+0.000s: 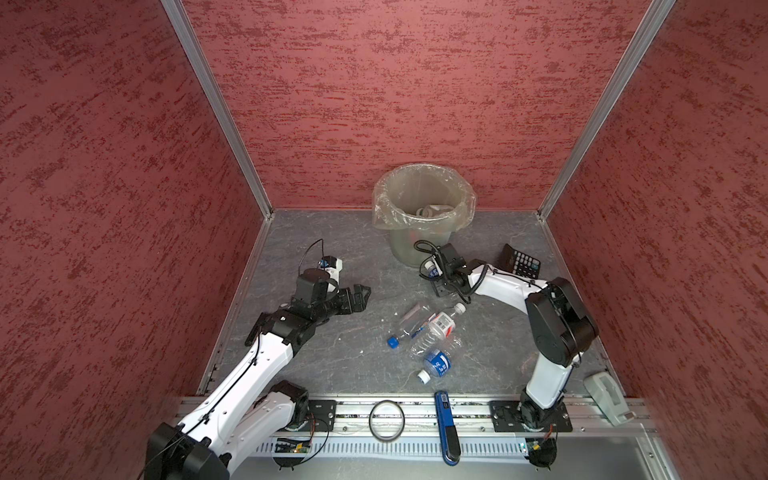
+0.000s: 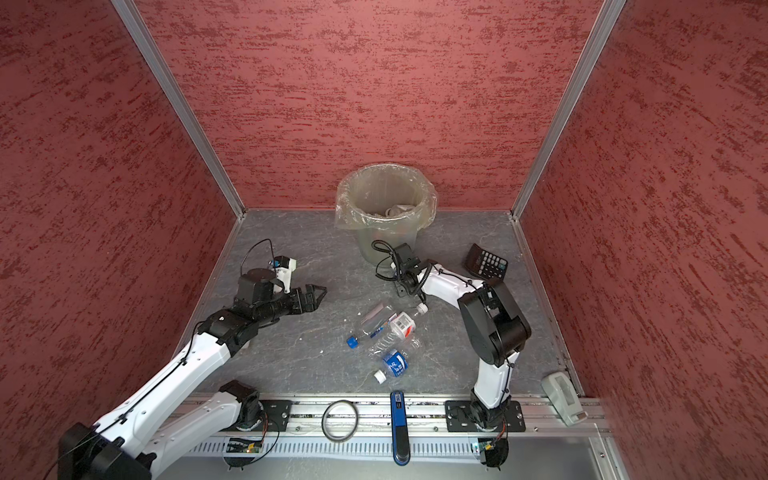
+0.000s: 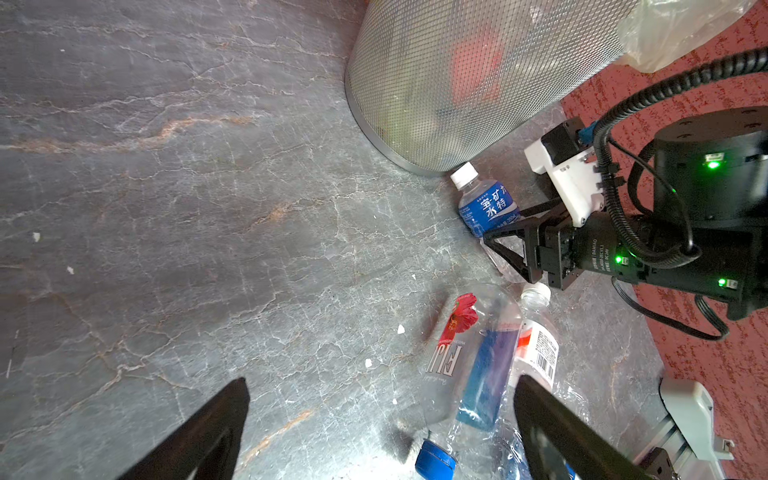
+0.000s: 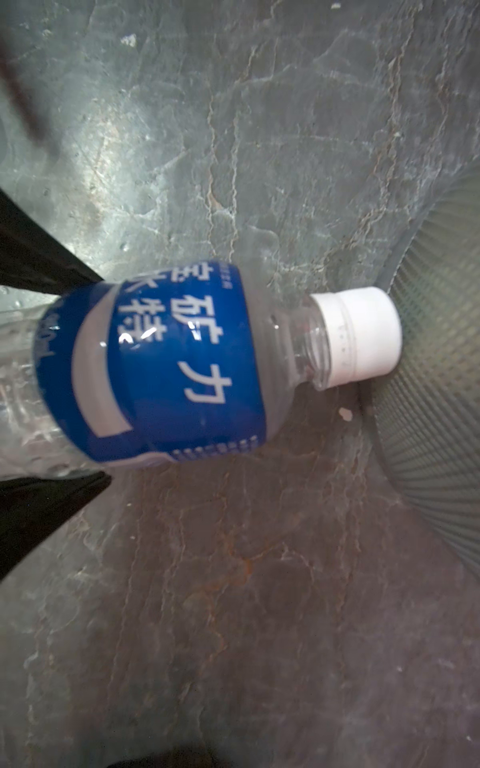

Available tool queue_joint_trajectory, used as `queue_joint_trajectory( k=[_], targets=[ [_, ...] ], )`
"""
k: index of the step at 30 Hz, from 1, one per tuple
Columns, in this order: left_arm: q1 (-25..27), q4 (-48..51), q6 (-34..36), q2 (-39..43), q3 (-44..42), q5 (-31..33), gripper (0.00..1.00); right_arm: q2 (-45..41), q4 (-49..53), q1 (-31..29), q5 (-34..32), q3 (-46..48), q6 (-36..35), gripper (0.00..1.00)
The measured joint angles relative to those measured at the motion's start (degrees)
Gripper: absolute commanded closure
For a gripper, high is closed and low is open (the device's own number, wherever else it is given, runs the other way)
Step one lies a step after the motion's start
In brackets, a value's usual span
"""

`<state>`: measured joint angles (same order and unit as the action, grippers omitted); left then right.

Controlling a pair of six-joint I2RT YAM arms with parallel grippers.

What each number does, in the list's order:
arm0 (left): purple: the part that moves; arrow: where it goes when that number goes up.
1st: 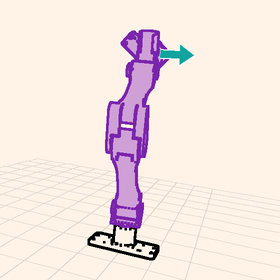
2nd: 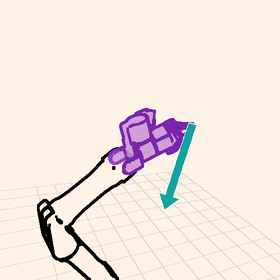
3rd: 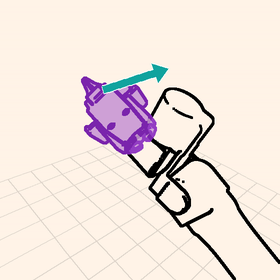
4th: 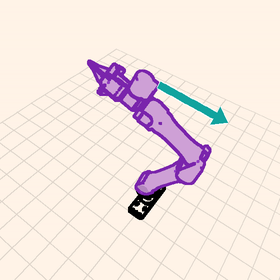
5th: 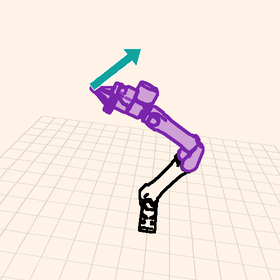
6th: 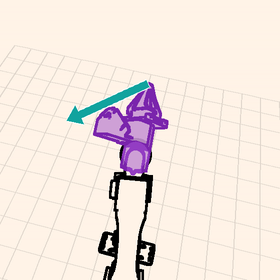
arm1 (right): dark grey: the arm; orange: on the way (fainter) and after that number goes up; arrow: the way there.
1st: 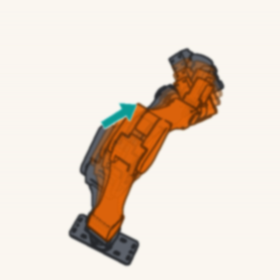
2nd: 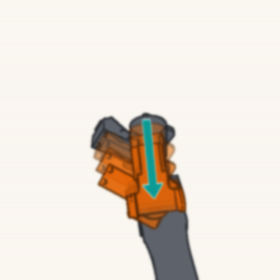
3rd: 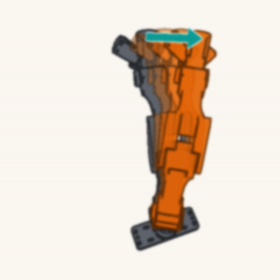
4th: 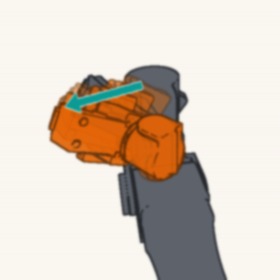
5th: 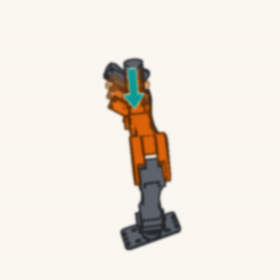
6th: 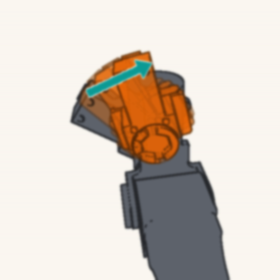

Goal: Throw the plastic bottles in the bin
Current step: 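Grasp the blue-label water bottle beside the bin with the right gripper and lift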

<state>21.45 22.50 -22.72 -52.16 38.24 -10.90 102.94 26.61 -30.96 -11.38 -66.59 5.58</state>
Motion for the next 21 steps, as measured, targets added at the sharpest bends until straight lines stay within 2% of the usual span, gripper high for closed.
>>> queue_joint_trajectory(
  k=[3,7,16,21],
  targets=[
    [0.0,0.0,0.0,0.0,0.0,-0.1,0.0,-3.8,1.0,-0.7,-0.6,1.4,0.9,0.48],
    [0.0,0.0,0.0,-0.1,0.0,-0.5,0.0,-9.6,2.3,-1.5,-1.6,2.9,2.5,0.42],
    [-0.3,0.0,-0.2,-0.4,0.0,-0.7,0.0,-20.5,5.8,-2.0,-3.0,8.3,6.9,0.42],
    [-0.3,0.1,-0.2,-0.4,0.4,-0.7,0.0,-29.5,8.4,-2.0,-3.0,10.2,10.0,0.42]
  ],
)
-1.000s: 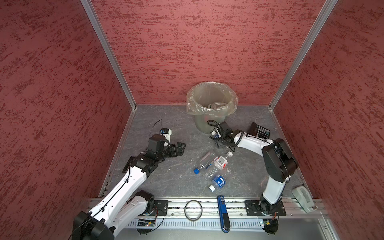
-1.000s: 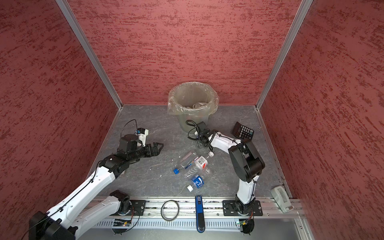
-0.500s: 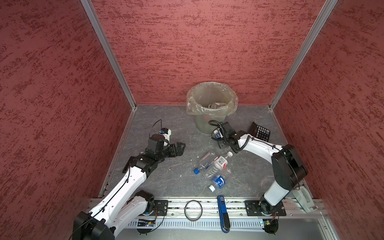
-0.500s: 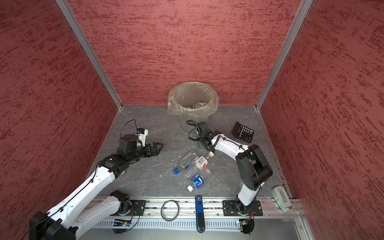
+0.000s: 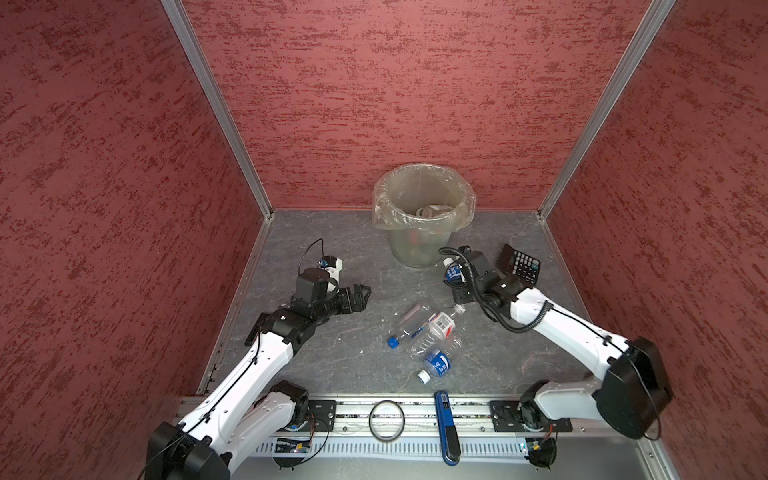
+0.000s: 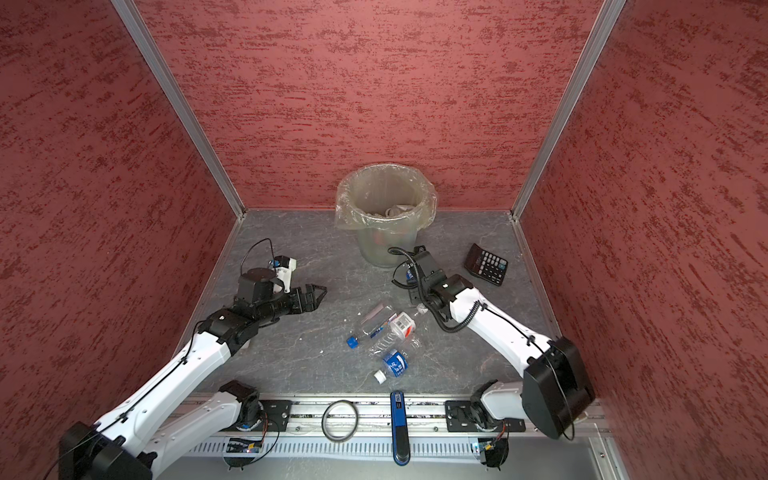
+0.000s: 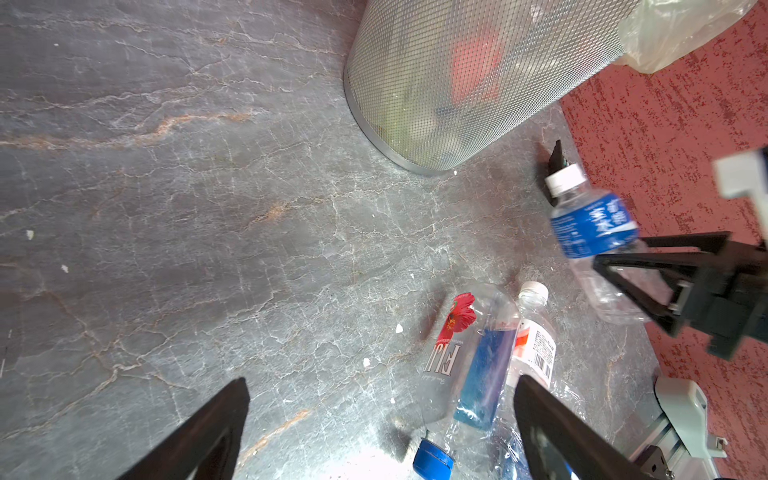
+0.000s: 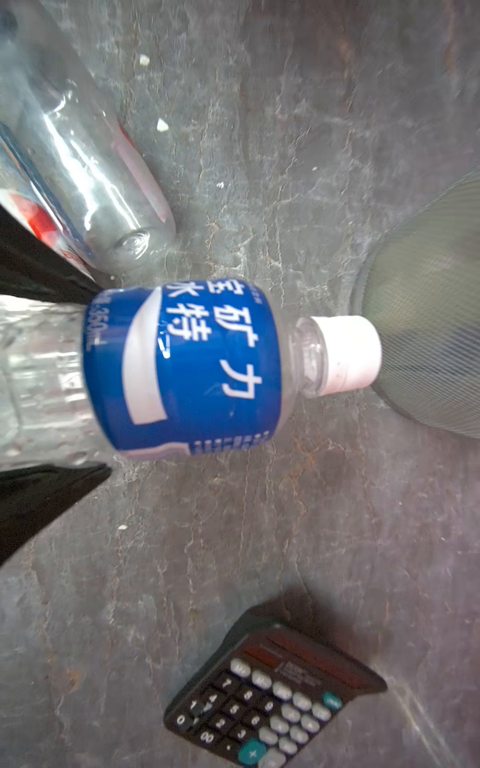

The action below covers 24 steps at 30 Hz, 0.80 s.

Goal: Throw the plastic bottles in the bin
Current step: 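Grasp the blue-label water bottle beside the bin with the right gripper and lift, then carry the blue-label bottle over the bin and open the right gripper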

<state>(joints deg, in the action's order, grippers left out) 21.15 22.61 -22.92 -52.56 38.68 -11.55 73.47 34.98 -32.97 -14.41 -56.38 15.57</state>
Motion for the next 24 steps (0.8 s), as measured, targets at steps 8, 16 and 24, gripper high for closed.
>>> queue_joint_trajectory(
  k=[8,16,24],
  targets=[
    [0.0,0.2,0.0,0.0,0.2,0.0,0.0,-15.4,1.5,-0.2,-0.4,-0.1,3.6,0.43],
    [-0.1,0.8,0.3,-0.8,1.5,0.2,0.0,-31.5,-3.6,-0.4,2.1,0.0,3.8,0.42],
    [-0.2,1.2,0.3,-0.9,1.9,0.7,0.0,-37.5,-10.0,-0.4,4.3,-0.3,3.5,0.42]
  ],
)
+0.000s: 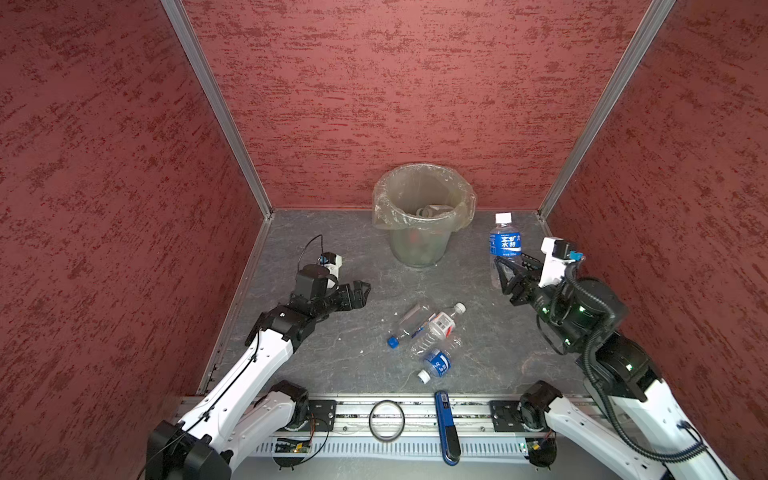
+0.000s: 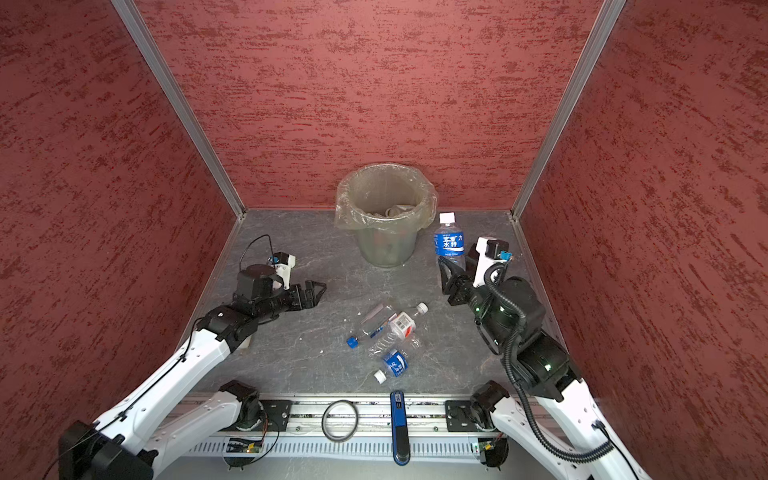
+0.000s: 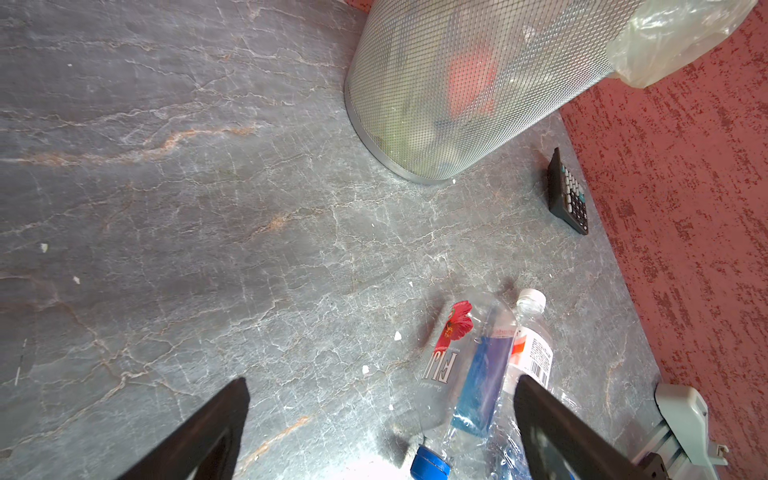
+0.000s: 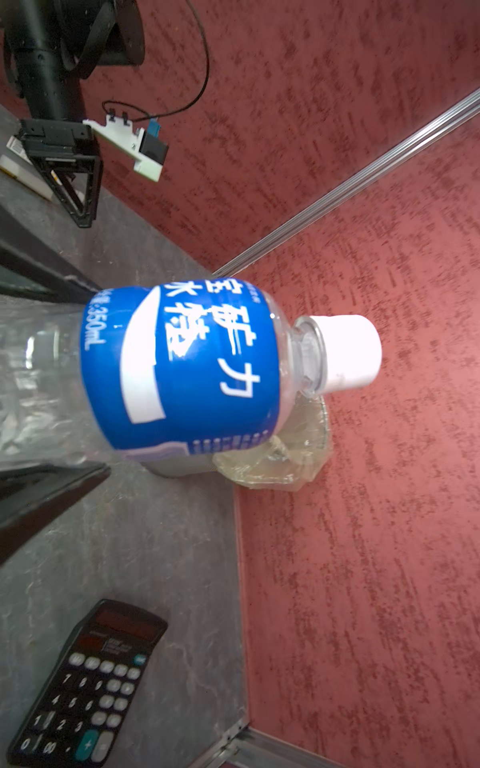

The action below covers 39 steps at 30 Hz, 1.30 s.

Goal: Throw the plastic bottles in the bin
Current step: 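Carry the blue-label bottle over the bin and open the right gripper, then draw the right gripper back while the left gripper reaches the orange-label bottle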

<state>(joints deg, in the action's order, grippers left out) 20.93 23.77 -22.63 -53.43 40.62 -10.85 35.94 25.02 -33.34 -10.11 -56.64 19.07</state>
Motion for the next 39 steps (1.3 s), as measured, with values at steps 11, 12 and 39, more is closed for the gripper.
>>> queue_joint_trajectory(
  k=[11,12,39],
  targets=[
    [0.0,0.7,0.0,-0.8,0.0,0.5,0.0,12.6,-7.6,0.0,0.6,-8.2,-2.7,0.42],
    [0.0,0.7,0.1,-0.8,0.0,0.5,0.0,14.8,-8.2,0.0,0.3,-10.0,-3.2,0.42],
    [-1.6,7.3,0.0,5.6,0.1,5.5,0.0,53.6,-10.9,8.2,-2.0,-48.4,-9.1,0.01]
  ],
)
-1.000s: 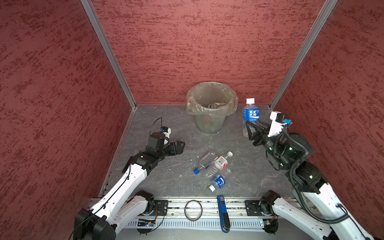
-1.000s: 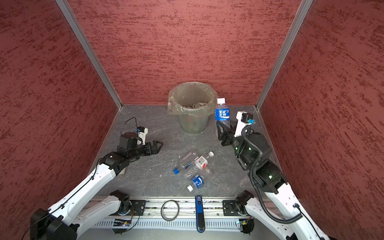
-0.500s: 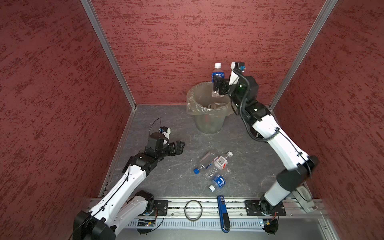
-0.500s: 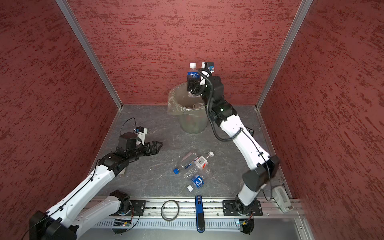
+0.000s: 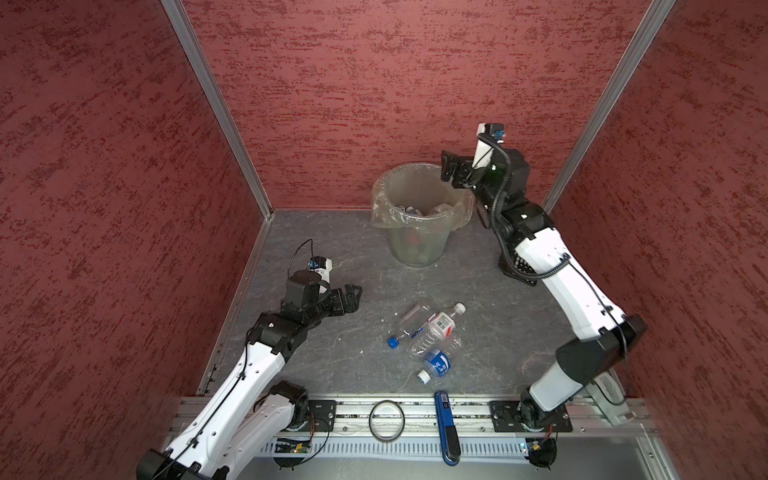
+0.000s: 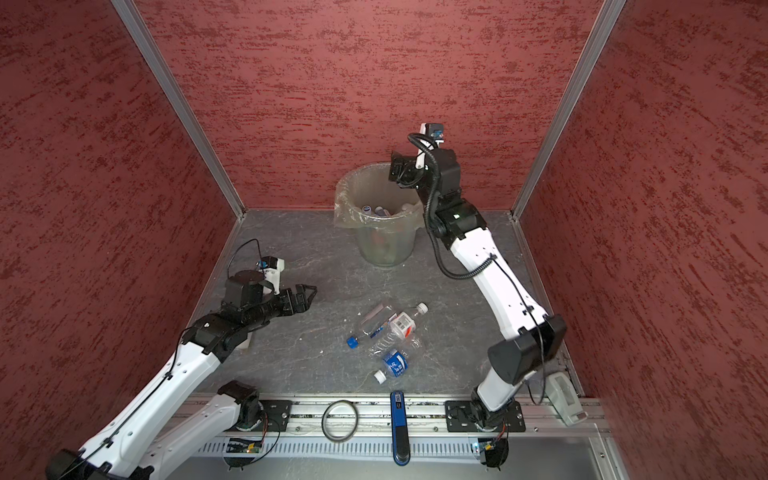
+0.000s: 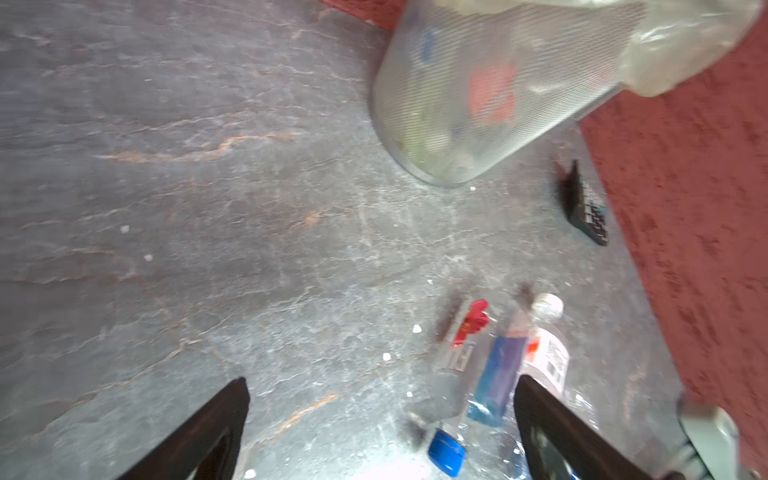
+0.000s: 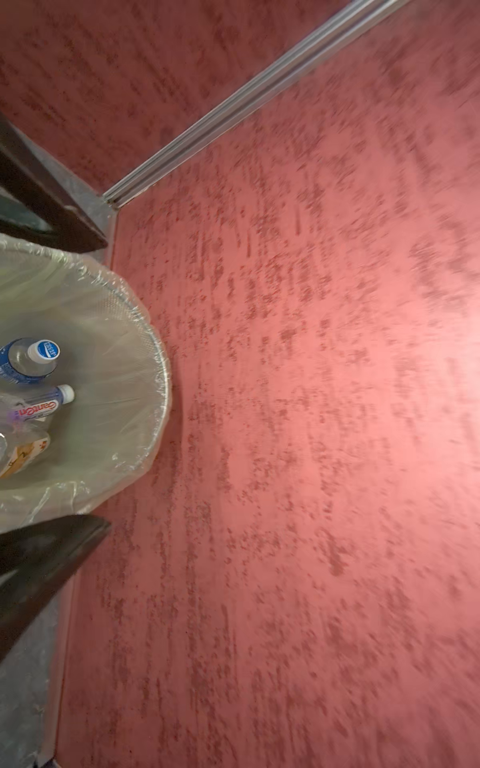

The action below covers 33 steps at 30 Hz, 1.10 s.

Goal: Throw the plastic bottles in the bin
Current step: 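Draw the right gripper back while the left gripper reaches the orange-label bottle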

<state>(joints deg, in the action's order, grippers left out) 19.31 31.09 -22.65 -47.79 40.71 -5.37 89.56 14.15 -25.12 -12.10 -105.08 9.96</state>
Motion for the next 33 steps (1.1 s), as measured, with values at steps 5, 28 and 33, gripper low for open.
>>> queue_joint_trajectory(
  k=[5,28,33],
  targets=[
    [-0.9,6.3,-3.8,-4.0,3.0,9.3,0.0,-12.2,-1.1,0.0,0.5,12.0,2.1,0.02],
    [-7.8,20.8,-21.4,-6.6,1.1,32.9,0.0,-24.8,5.9,0.0,7.3,34.9,4.0,0.04],
    [-13.5,19.3,-21.1,-10.0,0.2,32.7,0.0,-25.4,5.9,0.0,7.4,34.9,3.9,0.04]
  ],
)
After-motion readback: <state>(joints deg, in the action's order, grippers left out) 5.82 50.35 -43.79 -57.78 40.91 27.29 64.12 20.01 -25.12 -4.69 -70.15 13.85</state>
